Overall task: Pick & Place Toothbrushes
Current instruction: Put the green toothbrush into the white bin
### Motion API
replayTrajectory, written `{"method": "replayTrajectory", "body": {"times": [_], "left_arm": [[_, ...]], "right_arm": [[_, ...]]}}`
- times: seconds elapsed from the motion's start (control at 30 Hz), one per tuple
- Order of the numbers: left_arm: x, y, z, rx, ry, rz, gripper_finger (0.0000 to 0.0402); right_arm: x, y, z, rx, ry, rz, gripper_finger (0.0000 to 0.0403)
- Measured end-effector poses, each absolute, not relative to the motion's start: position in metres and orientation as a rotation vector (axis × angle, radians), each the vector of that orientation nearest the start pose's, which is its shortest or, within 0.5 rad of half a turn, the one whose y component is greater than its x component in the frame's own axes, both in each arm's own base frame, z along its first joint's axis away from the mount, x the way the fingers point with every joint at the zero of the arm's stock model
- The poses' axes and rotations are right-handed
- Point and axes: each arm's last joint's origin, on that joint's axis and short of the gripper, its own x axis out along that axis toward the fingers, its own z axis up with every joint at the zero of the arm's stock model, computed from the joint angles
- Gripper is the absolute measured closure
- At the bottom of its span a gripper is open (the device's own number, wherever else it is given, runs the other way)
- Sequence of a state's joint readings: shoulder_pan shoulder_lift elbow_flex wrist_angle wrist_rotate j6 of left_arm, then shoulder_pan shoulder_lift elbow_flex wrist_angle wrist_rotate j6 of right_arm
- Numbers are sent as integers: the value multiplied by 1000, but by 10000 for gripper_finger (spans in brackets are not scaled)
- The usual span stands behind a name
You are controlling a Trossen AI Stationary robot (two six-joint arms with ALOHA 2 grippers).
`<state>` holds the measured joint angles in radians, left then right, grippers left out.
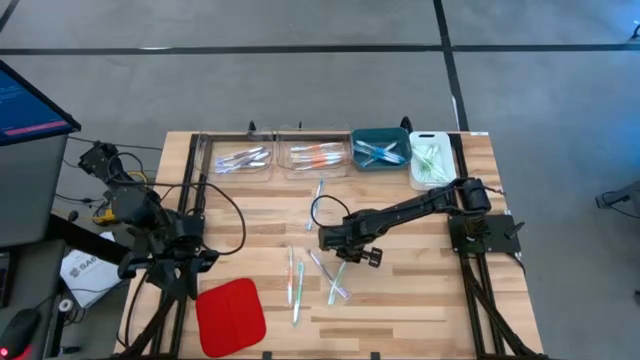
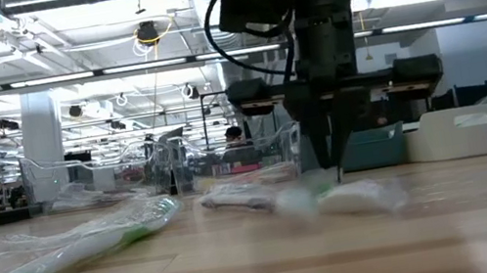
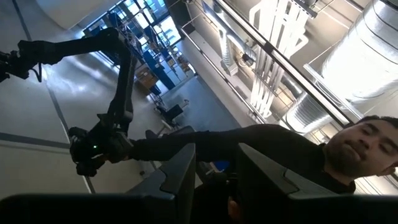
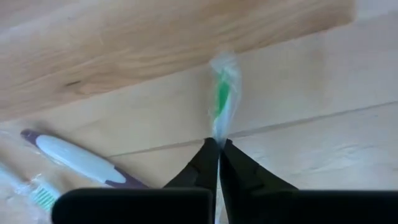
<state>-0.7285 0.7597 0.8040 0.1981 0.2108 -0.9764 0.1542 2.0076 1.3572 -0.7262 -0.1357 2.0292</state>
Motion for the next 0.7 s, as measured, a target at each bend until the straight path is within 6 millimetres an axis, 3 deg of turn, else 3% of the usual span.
{"method": "replayTrajectory", "body": {"times": [0.4,0.53,0.7], "left_arm": [[118,-114,379,-960,237,-988,293],[118,-114,379,-960,248,-1005,293],[118,-114,379,-960,249,-1007,293]], "right_arm": [[388,61,220,1427,1209,-1154,402],[383,45,252,1325,1285,-1161,402],[372,10,297,1158,1336,-1139,402]]}}
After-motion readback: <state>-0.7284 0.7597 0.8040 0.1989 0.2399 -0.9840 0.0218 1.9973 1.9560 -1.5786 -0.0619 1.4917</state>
